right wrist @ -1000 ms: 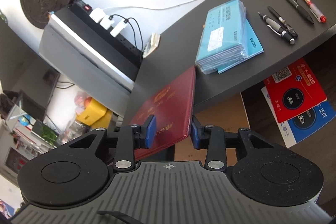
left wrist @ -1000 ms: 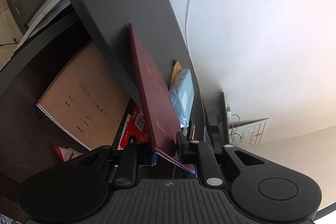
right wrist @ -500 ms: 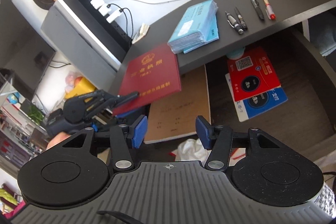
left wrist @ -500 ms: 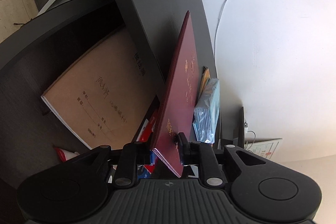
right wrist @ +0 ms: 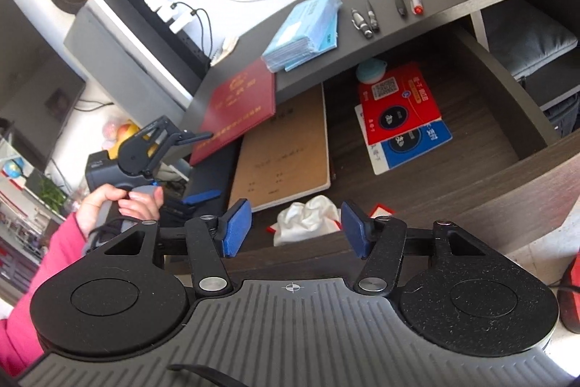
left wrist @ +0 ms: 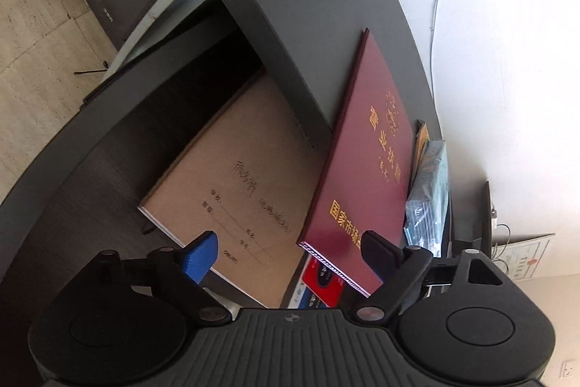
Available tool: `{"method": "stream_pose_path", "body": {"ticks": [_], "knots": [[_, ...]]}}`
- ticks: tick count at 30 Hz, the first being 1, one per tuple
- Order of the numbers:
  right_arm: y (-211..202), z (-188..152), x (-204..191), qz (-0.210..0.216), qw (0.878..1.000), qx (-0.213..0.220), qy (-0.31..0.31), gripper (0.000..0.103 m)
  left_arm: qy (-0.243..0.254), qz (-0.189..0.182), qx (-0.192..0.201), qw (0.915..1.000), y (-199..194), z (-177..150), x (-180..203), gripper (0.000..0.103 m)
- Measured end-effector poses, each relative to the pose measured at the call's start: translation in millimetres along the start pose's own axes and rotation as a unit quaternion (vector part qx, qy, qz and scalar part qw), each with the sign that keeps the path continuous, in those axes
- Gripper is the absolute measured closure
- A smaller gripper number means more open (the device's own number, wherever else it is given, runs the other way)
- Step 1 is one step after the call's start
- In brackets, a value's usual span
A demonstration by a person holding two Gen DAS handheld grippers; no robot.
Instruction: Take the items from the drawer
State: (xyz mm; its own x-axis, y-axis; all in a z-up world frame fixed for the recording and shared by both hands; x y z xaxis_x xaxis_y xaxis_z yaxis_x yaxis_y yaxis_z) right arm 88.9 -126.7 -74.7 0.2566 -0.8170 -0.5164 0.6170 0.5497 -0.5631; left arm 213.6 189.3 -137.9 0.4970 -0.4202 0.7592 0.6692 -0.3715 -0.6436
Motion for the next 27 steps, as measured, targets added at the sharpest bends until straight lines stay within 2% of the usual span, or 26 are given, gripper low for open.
{"method": "stream_pose_path", "body": {"ticks": [3,5,8,10,13,15,18,19,20,21,27], "knots": [[-3,-10,0,-0.017,1.0,0.003,-0.016,0.04,0.039,0.029,0.019,0.9986,-14,-6,1,0.018],[-4,-18,-1,-0.04,0.998,0.007,-0.045,0.026,0.066,0.048,0.031,0.9962,-24,-10,1,0.017],[-5,-28,-6,-0.07,0.993,0.01,-0.092,0.021,0.105,0.076,0.05,0.9903,-39,-15,2,0.016],[-4,-32,-8,-0.078,0.991,0.01,-0.109,0.021,0.135,0.095,0.061,0.9844,-48,-20,4,0.017],[-6,-32,-10,-0.08,0.99,0.014,-0.115,0.021,0.219,0.114,0.055,0.9676,-50,-40,20,0.019],[-5,-33,-9,-0.076,0.99,0.011,-0.114,0.021,0.274,0.119,0.044,0.9535,-48,-54,30,0.028],[-5,-35,-8,-0.07,0.991,0.005,-0.113,0.021,0.322,0.125,0.033,0.9378,-37,-66,43,0.045],[-6,-35,-8,-0.071,0.991,0.005,-0.115,0.021,0.332,0.128,0.028,0.934,-32,-68,47,0.048],[-6,-34,-8,-0.071,0.991,0.006,-0.117,0.021,0.334,0.134,0.022,0.9327,-27,-67,48,0.057],[-6,-34,-8,-0.07,0.991,0.005,-0.118,0.021,0.335,0.141,0.015,0.9315,-22,-66,49,0.061],[-4,-35,-5,-0.071,0.99,0.001,-0.118,0.021,0.346,0.18,-0.004,0.9208,5,-45,63,0.062]]}}
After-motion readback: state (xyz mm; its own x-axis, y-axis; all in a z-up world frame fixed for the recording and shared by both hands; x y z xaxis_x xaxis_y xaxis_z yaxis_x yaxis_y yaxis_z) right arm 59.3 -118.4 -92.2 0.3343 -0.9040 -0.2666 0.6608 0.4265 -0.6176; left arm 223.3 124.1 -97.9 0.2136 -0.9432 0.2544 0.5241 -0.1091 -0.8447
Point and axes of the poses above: each gripper's, at about its wrist camera, not at the fingertips, and y roughly the way its jaws point, x to its right, z to its top, the point moved 10 cm from there along y, roughly the way its jaws point, and after that the axes turned 4 degrees about -y, right-handed, at the moved point
